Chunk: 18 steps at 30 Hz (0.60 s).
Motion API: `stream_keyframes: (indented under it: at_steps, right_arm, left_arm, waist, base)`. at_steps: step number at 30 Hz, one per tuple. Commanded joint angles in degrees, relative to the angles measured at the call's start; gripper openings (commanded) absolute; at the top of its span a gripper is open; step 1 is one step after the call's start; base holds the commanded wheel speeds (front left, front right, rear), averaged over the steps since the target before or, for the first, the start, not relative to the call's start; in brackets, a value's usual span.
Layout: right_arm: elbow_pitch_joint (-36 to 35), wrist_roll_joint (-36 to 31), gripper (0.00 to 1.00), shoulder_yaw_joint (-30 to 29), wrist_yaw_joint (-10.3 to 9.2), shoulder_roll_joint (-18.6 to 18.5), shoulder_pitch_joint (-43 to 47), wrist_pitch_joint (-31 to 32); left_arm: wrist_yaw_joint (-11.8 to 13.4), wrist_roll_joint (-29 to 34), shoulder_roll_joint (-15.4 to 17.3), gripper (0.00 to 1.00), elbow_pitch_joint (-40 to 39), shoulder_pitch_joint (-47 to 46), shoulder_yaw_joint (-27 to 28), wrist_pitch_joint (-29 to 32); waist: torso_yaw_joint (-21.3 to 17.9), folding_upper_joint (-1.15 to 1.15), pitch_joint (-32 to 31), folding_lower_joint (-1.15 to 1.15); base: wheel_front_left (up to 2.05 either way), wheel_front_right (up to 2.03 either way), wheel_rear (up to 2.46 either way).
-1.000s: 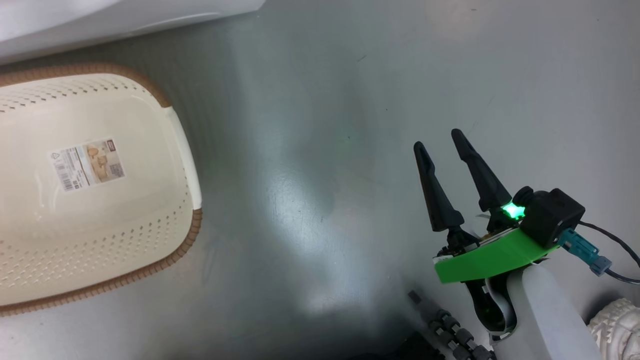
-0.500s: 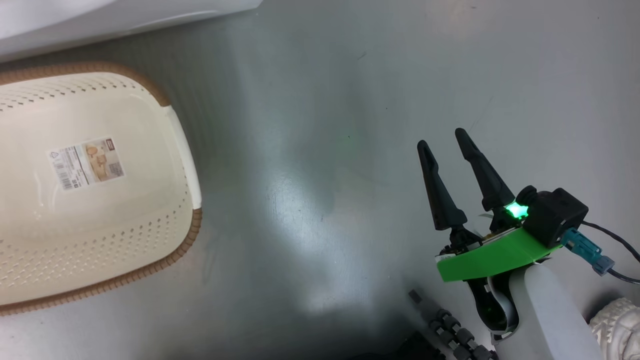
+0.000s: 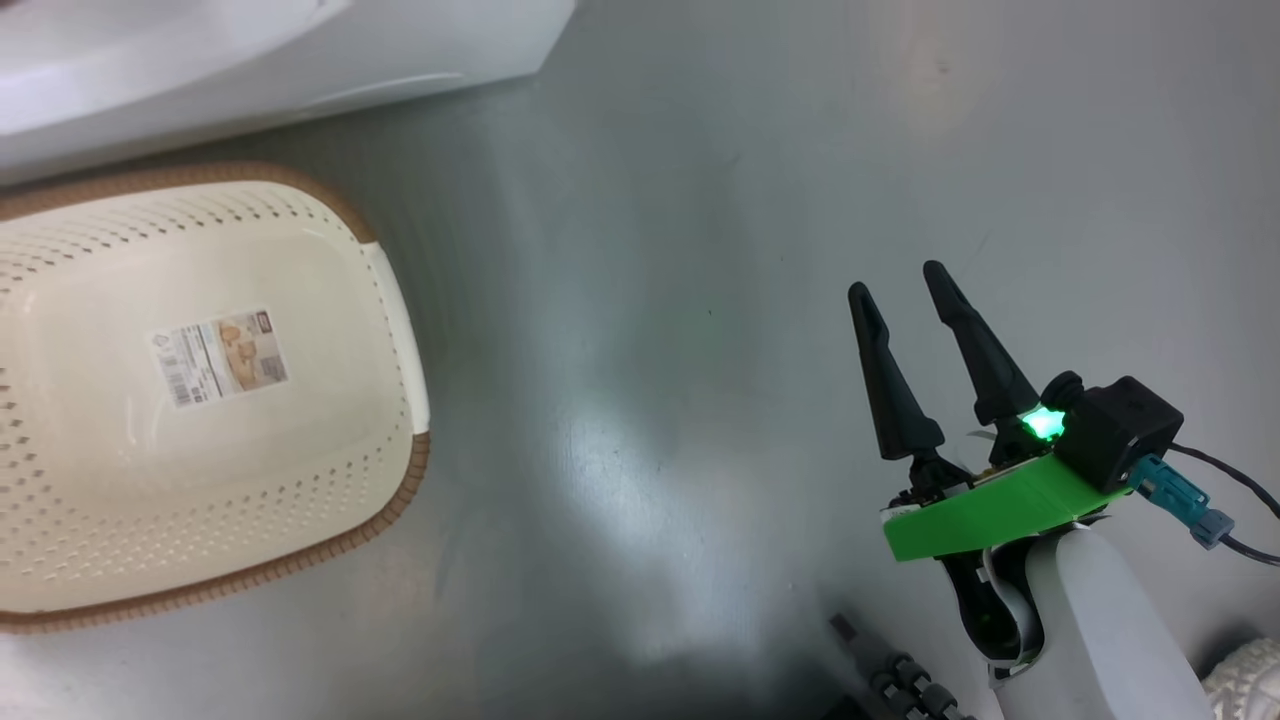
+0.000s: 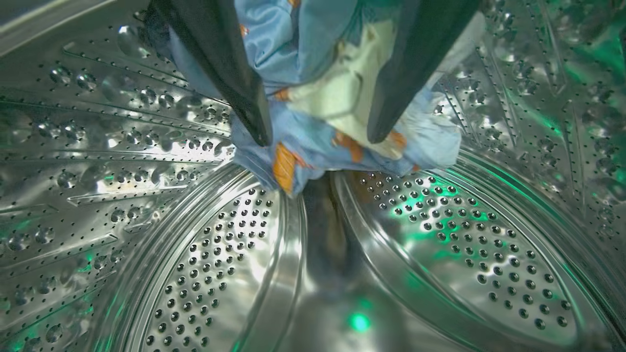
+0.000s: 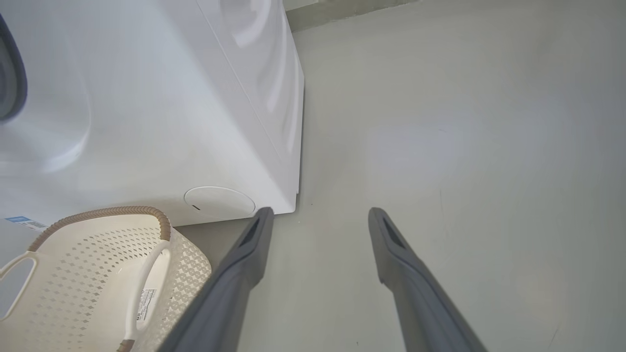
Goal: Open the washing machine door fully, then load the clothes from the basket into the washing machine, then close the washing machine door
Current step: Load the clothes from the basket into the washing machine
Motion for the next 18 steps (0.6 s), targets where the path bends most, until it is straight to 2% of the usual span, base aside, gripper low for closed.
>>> stream_keyframes:
  at_steps: [1, 9, 18]
  right_arm:
    - [-0.68, 1.13, 1.0, 0.89, 0.09, 0.08, 1.43, -0.27]
    - [0.63, 0.65, 1.0, 0.23, 0.09, 0.08, 1.12, -0.27]
    - [1.43, 0.19, 1.0, -1.22, 0.09, 0.08, 0.69, -0.27]
  left_arm:
    - [0.59, -0.33, 2.33, 1.0, -0.82, 1.39, 0.57, -0.46]
    - [1.14, -1.09, 0.69, 1.0, -2.44, 7.17, 1.22, -0.68]
    - [2.68, -1.14, -1.09, 1.0, -9.86, 15.2, 4.05, -0.71]
  waist:
    - [0.72, 0.0, -1.56, 0.0]
    - [2.05, 0.0, -4.88, 0.0]
    - [3.89, 0.0, -7.92, 0.0]
  base:
    - [0.0, 0.0, 0.0]
    - [0.0, 0.0, 0.0]
    - [0.0, 0.0, 0.0]
